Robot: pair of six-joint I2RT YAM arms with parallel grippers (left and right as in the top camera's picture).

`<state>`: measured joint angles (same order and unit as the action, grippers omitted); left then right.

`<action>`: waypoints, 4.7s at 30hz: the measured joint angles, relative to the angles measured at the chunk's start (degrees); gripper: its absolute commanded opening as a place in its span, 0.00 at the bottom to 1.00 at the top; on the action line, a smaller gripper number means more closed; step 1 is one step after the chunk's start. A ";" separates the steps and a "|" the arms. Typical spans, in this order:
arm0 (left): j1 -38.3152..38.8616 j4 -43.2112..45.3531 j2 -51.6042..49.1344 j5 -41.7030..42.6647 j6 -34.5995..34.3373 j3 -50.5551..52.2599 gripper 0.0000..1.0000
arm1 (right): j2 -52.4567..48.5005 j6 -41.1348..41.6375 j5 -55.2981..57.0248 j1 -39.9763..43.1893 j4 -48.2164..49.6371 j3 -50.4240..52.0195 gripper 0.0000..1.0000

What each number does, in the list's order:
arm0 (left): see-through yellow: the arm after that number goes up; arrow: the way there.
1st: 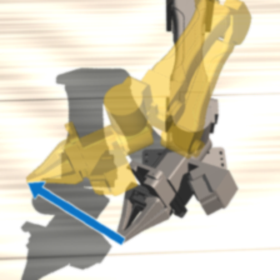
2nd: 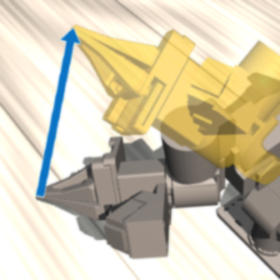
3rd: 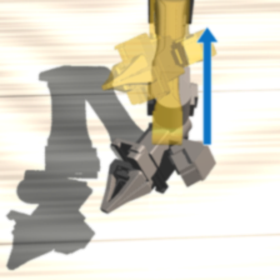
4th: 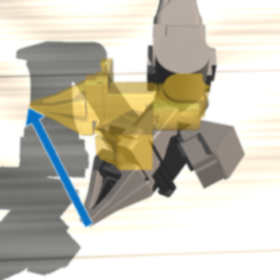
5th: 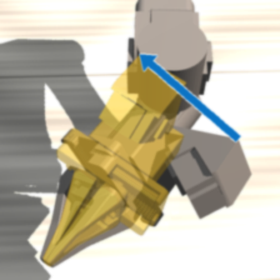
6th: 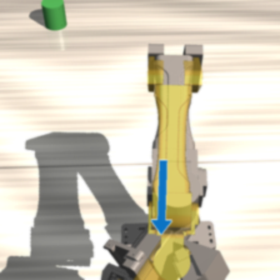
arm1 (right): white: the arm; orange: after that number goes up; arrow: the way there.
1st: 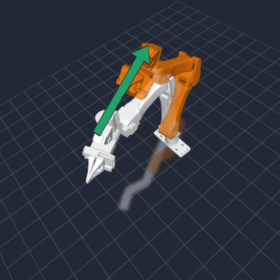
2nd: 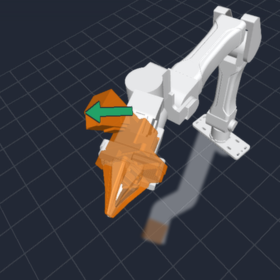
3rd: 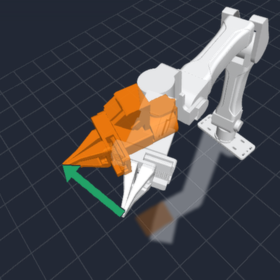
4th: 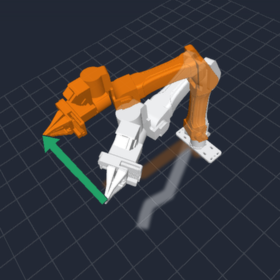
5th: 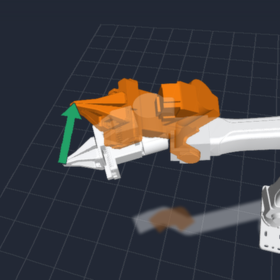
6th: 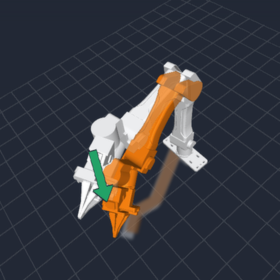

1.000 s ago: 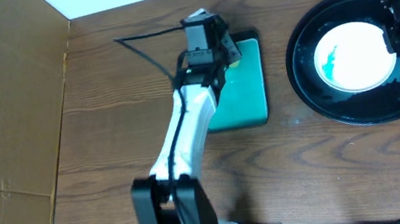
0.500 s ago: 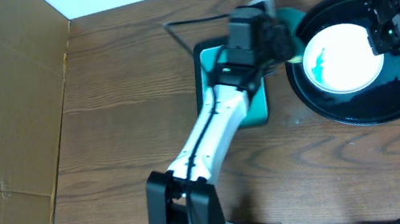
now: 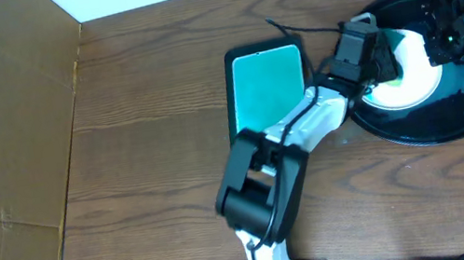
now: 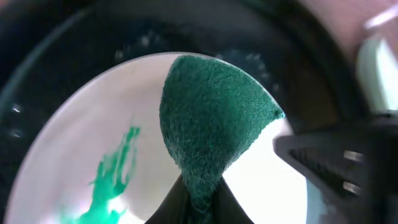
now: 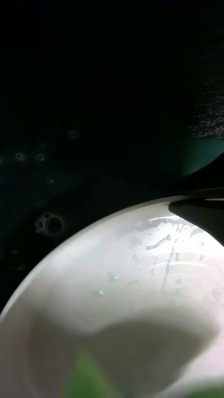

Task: Clean dirty plates on tray and stack at the side
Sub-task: 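Scrub the plate held by the right gripper with the left sponge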

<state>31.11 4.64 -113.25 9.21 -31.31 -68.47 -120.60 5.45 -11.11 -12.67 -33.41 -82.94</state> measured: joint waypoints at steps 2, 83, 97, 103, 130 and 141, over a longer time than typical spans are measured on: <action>0.24 1.18 -1.64 -0.35 -0.70 0.00 0.07 | 0.00 0.00 0.00 0.00 0.00 0.00 0.01; 1.90 -2.93 -0.20 -23.39 11.80 -0.44 0.07 | 0.00 0.00 0.20 -0.02 -1.31 -0.22 0.01; 1.92 -2.05 -2.60 -6.97 -2.51 -0.37 0.07 | 0.00 0.02 0.20 -0.02 -1.25 -0.22 0.01; 2.29 -6.93 -2.75 -21.09 4.48 -1.01 0.07 | 0.00 0.02 0.22 -0.04 -1.29 -0.24 0.01; 1.18 0.46 -0.15 3.37 8.94 -0.55 0.07 | 0.00 0.24 -0.42 -0.74 -1.44 -0.24 0.01; -0.70 -5.57 -2.69 -12.61 12.37 -0.94 0.07 | 0.00 0.24 -0.44 -0.74 -1.75 -0.28 0.01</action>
<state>30.41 -0.93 -115.94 -3.40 -18.94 -69.41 -120.60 5.69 -11.55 -13.41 -35.16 -83.22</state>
